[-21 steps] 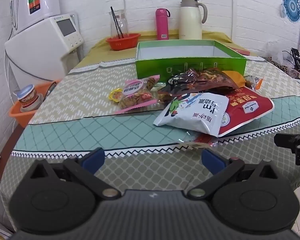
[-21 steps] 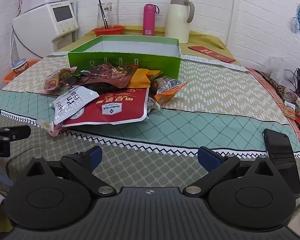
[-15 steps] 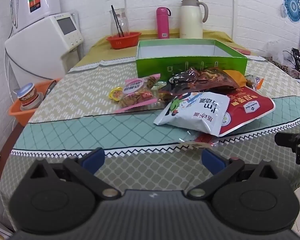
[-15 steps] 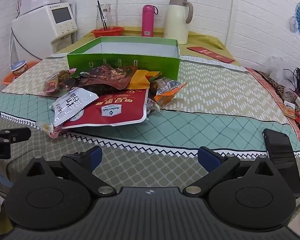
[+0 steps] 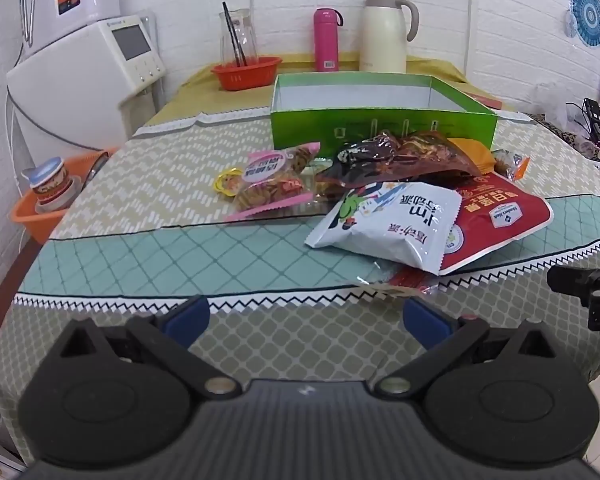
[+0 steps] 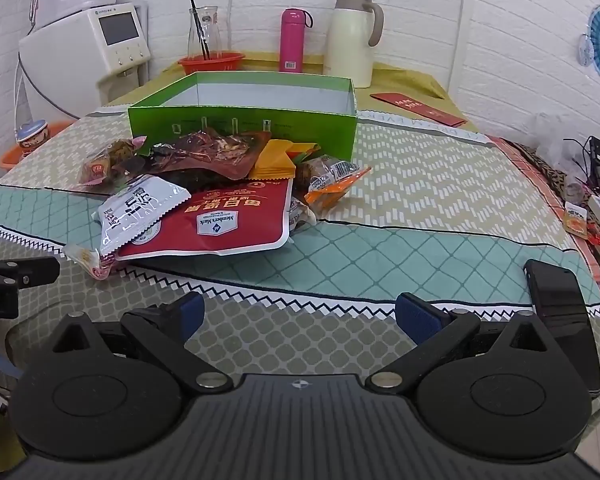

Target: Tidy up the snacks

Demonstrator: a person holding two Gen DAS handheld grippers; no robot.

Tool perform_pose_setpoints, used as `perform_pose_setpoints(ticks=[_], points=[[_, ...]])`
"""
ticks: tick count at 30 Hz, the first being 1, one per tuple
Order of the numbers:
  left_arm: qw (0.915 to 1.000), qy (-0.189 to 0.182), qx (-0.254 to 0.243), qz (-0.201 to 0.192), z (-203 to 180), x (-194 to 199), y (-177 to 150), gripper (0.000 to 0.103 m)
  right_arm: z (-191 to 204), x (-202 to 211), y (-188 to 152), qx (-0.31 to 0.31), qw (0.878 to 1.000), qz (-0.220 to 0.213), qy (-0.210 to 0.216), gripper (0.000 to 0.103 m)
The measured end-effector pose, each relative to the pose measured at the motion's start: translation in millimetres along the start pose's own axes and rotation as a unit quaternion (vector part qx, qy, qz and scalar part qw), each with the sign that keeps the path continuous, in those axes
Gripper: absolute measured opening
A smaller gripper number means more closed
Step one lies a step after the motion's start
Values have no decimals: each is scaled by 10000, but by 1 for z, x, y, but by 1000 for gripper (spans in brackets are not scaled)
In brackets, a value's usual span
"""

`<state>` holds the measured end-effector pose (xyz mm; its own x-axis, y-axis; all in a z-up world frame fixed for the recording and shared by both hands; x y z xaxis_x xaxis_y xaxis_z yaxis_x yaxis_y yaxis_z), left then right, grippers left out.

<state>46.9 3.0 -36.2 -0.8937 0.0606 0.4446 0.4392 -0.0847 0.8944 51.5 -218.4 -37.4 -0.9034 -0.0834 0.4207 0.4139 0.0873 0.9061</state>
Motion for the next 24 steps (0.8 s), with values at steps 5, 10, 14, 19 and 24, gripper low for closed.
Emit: perform_pose_setpoints(ticks=[5, 10, 14, 19, 24], points=[[10000, -30, 19, 25, 0, -1, 0, 103, 1, -2, -1, 12, 10000, 15, -2, 103], [10000, -47, 39, 31, -1, -1, 1, 103, 1, -3, -1, 14, 10000, 21, -8, 103], [10000, -62, 49, 48, -1, -2, 0, 103, 1, -3, -1, 14, 10000, 29, -11, 103], [9999, -93, 60, 69, -2, -4, -1, 103, 1, -5, -1, 27, 10000, 51, -5, 103], [9999, -115, 91, 74, -1, -4, 0, 103, 2, -7, -1, 46, 10000, 71, -3, 103]])
Point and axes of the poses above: each gripper's, at about its wrist camera, not at the fingertips, and x roughly against the way its jaws point, z to its left, y to its top, the point moved 5 cm from there along -x, roughly the way its jaws point, and after that the axes turned 13 degrees about -z, right-handed, at the moved point
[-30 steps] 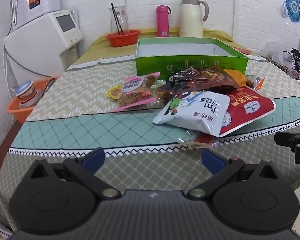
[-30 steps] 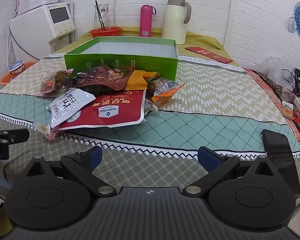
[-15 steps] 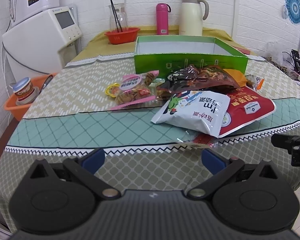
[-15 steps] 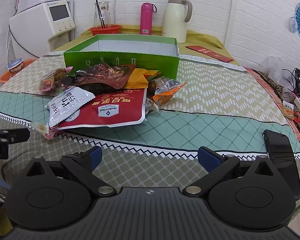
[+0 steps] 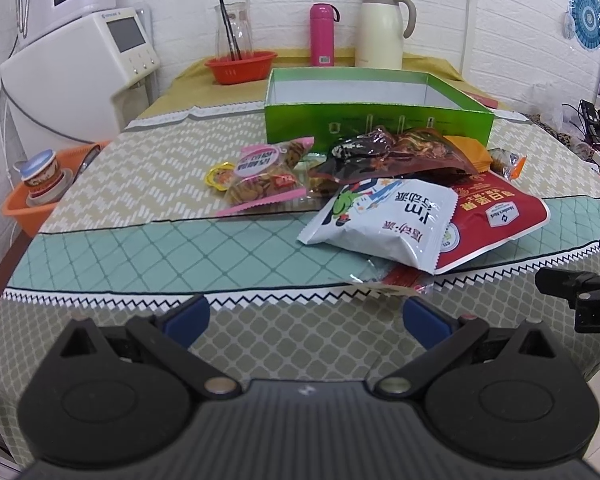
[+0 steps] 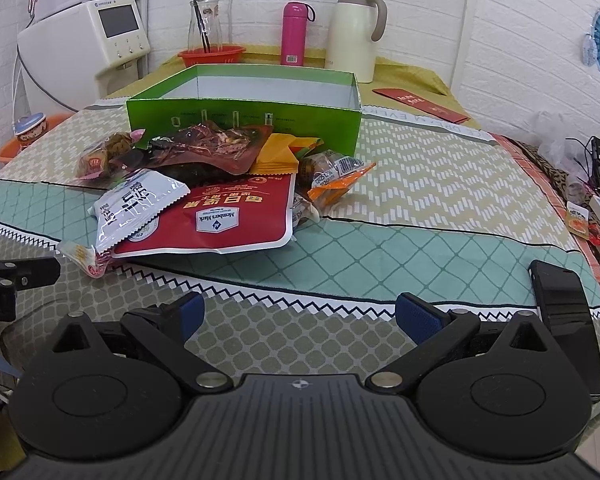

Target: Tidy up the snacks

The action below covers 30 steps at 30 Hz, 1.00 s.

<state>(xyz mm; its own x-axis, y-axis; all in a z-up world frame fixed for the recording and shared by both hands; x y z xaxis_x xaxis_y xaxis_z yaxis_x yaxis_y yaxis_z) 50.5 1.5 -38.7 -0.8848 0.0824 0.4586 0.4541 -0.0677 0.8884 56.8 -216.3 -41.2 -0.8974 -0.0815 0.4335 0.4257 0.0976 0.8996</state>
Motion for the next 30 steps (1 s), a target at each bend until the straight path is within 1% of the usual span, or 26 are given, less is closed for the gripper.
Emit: perform_pose_setpoints(ticks=[20, 23, 25, 26, 28, 30], points=[[9999, -56, 57, 62, 0, -9, 2, 103, 2, -8, 3, 48, 10000, 53, 10, 103], [9996, -196, 183, 22, 2, -9, 4, 103, 2, -9, 4, 65, 10000, 20, 26, 103], [9987, -376, 345, 3, 4, -9, 7, 103, 2, -8, 7, 34, 9999, -116, 60, 103], [9980, -469, 421, -8, 5, -9, 9, 103, 2, -6, 10, 1, 9996, -253, 125, 103], [9962, -665, 562, -15, 6, -11, 14, 103, 4, 0, 17, -58, 9971, -652, 397, 103], [9934, -899, 709, -23, 8, -13, 20, 103, 9, 7, 24, -103, 9918, -1018, 767, 103]])
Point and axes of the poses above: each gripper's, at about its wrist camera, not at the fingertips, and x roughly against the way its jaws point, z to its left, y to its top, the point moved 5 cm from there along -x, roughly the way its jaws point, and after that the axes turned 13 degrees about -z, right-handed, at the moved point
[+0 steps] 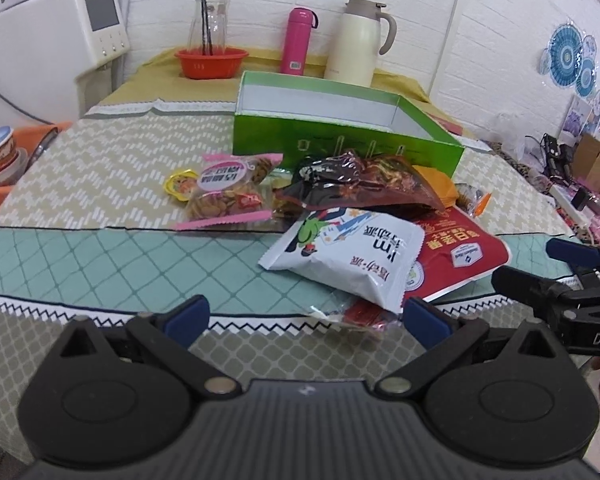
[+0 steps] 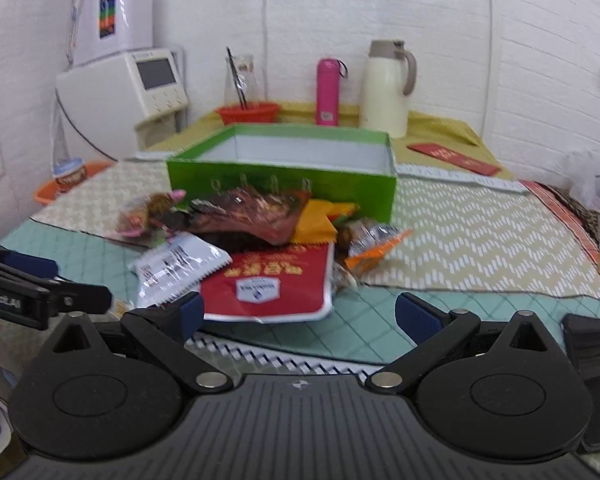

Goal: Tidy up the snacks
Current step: 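Grasp the white chip bag with the left gripper, then carry the white chip bag into the green box and release it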

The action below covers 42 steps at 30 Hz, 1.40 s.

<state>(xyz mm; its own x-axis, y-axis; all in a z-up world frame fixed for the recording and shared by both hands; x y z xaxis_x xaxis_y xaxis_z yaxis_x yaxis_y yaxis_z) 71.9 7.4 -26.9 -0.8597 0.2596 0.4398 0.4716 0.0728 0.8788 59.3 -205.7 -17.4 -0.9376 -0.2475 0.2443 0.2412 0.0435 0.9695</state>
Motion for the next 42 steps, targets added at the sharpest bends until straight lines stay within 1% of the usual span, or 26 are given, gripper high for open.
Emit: perform_pose_setpoints(ticks=[2, 4, 7, 9, 12, 16, 17, 20, 21, 23, 24, 25, 26, 29, 30, 35, 39, 41, 42], points=[[9997, -141, 181, 29, 4, -4, 5, 102, 10, -1, 5, 157, 9995, -120, 257, 103], [9991, -244, 333, 82, 7, -9, 7, 102, 23, -6, 6, 518, 9973, -125, 499, 103], [9956, -560, 685, 324, 10, -21, 11, 99, 44, -18, 3, 1137, 9891, -41, 936, 103], [9934, -642, 834, 452, 10, -29, 12, 96, 56, -27, 2, 1367, 9831, -27, 1215, 103], [9934, -612, 786, 565, 9, -43, 13, 95, 67, -43, 3, 1460, 9788, 16, 1437, 103], [9934, -583, 768, 625, 10, -59, 18, 95, 76, -62, 0, 1447, 9773, 167, 1539, 103], [9926, -618, 799, 667, 11, -62, 19, 93, 76, -66, -1, 1428, 9775, 209, 1541, 103], [9899, -817, 794, 847, 9, -73, 16, 78, 75, -74, -5, 1252, 9794, 360, 1541, 103], [9902, -847, 764, 800, 8, -73, 16, 68, 74, -76, -7, 1168, 9806, 426, 1515, 103], [9902, -887, 743, 779, 6, -72, 14, 64, 74, -74, -7, 1164, 9830, 345, 1377, 103], [9905, -901, 728, 744, 5, -71, 14, 57, 73, -72, -7, 1132, 9837, 346, 1351, 103], [9891, -1015, 778, 724, 3, -69, 14, 52, 74, -72, -7, 1094, 9847, 348, 1311, 103], [9890, -996, 821, 719, 2, -67, 14, 51, 75, -71, -7, 1115, 9849, 347, 1281, 103], [9904, -1000, 730, 619, -4, -57, 15, 48, 77, -64, -7, 1170, 9846, 311, 1259, 103], [9909, -1004, 688, 580, -7, -53, 16, 46, 78, -61, -6, 1150, 9836, 310, 1356, 94], [9925, -1086, 442, 356, -23, -25, 24, 44, 81, -38, 4, 1266, 9817, 189, 1413, 90], [9918, -1249, 281, 6, -34, -2, 41, 43, 79, -17, 22, 1252, 9824, -101, 1382, 88], [9907, -1324, 229, -204, -39, 7, 54, 43, 74, -9, 35, 1148, 9835, -282, 1370, 87], [9901, -1354, 200, -299, -41, 10, 61, 40, 72, -7, 42, 1100, 9839, -379, 1357, 87]])
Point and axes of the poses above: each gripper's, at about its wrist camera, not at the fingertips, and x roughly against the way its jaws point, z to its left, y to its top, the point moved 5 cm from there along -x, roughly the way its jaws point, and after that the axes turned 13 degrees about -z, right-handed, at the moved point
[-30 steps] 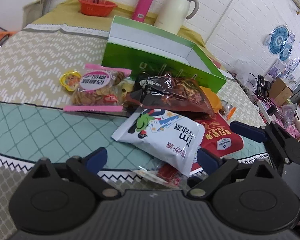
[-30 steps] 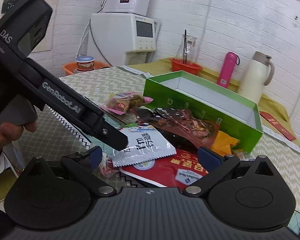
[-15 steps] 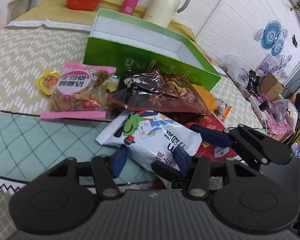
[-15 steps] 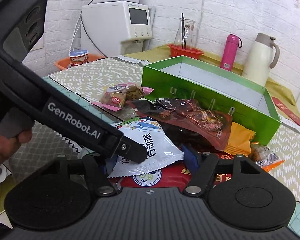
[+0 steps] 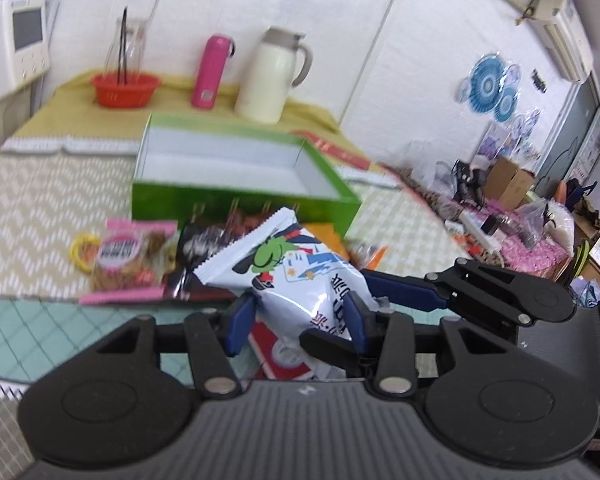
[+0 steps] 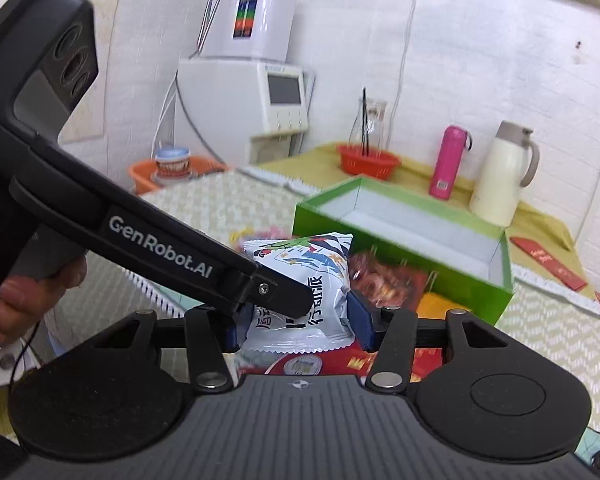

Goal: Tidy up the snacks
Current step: 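Carry the white chip bag into the green box and release it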

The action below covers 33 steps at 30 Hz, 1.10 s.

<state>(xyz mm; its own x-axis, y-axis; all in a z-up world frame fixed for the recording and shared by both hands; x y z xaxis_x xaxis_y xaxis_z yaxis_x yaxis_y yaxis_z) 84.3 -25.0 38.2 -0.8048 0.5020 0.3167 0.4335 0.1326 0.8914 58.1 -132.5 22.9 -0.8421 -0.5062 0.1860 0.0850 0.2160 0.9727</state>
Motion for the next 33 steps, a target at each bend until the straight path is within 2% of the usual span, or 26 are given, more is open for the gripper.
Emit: perform_pose_setpoints(ticks=[4, 9, 14, 19, 25, 29, 31, 32, 33], points=[[9988, 0, -303, -374, -8, -12, 33, 35, -16, -8, 22, 58, 9990, -393, -204, 87], [9991, 24, -228, -355, 8, -63, 60, 35, -50, -51, 32, -88, 9978, -472, -464, 86], [9999, 34, 102, -50, 34, -129, 76, 35, -89, -98, 22, -413, 9965, -245, -682, 86], [9997, 130, 123, 158, 50, -179, 81, 35, -116, -137, 12, -734, 9944, -15, -763, 86], [9984, 264, 190, 453, 68, -219, 76, 35, -131, -170, -3, -987, 9920, 289, -727, 86], [9978, 326, 149, 564, 75, -233, 70, 34, -135, -183, -11, -1088, 9905, 450, -710, 87], [9979, 316, 151, 540, 78, -235, 70, 50, -134, -187, -15, -1045, 9908, 521, -683, 91], [9983, 317, 179, 457, 78, -232, 71, 63, -135, -188, -15, -983, 9914, 517, -697, 98], [9989, 283, 210, 312, 79, -228, 73, 67, -134, -187, -15, -891, 9922, 485, -730, 103]])
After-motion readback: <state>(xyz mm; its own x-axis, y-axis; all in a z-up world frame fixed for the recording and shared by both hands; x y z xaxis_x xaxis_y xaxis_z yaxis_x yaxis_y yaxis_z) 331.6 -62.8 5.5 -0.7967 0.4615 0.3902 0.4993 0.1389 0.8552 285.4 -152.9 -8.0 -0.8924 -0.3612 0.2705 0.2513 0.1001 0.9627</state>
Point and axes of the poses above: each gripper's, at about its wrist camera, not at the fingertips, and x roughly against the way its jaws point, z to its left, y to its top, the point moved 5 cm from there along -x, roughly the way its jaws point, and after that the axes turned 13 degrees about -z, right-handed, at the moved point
